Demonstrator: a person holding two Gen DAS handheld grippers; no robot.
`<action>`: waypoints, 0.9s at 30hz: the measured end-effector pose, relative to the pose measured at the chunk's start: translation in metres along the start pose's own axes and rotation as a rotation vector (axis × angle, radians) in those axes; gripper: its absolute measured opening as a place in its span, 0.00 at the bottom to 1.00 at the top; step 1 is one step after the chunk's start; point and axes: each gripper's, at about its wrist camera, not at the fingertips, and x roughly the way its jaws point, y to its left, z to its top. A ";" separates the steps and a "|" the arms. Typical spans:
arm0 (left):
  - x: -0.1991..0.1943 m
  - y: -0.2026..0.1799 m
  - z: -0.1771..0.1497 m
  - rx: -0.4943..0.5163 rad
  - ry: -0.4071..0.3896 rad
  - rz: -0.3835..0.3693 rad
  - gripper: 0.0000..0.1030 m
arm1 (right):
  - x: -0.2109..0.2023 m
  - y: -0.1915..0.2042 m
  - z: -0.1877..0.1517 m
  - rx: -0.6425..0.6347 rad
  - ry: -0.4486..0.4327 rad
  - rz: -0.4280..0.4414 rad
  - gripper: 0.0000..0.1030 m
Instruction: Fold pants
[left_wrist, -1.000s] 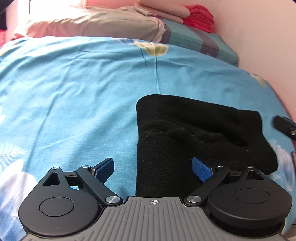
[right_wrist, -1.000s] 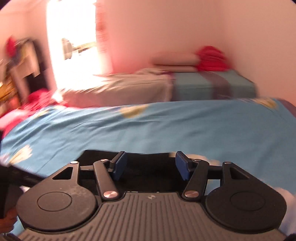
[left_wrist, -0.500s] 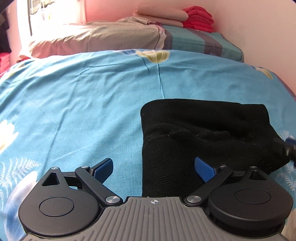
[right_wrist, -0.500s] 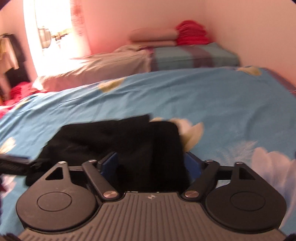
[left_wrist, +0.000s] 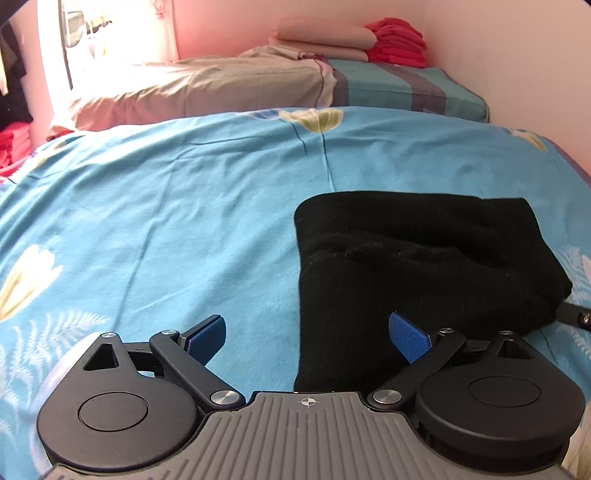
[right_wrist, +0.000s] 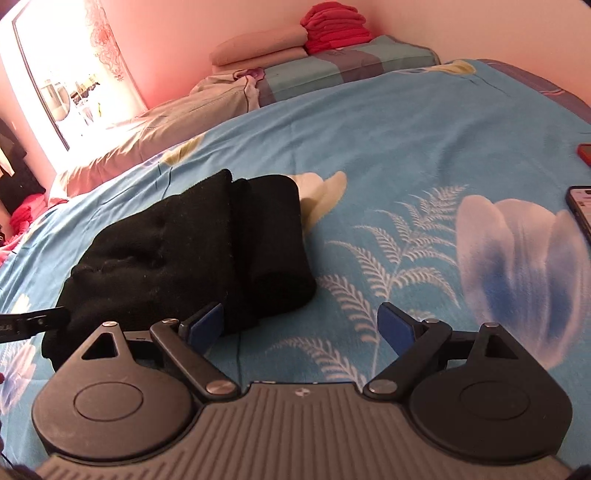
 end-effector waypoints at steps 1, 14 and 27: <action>-0.006 0.000 -0.003 0.002 0.001 0.007 1.00 | -0.003 0.001 -0.001 -0.004 0.002 -0.035 0.88; -0.039 -0.012 -0.050 -0.024 0.088 0.027 1.00 | -0.043 0.042 -0.035 -0.217 0.024 0.036 0.91; -0.035 -0.028 -0.054 0.025 0.105 0.037 1.00 | -0.044 0.058 -0.035 -0.288 0.016 0.059 0.94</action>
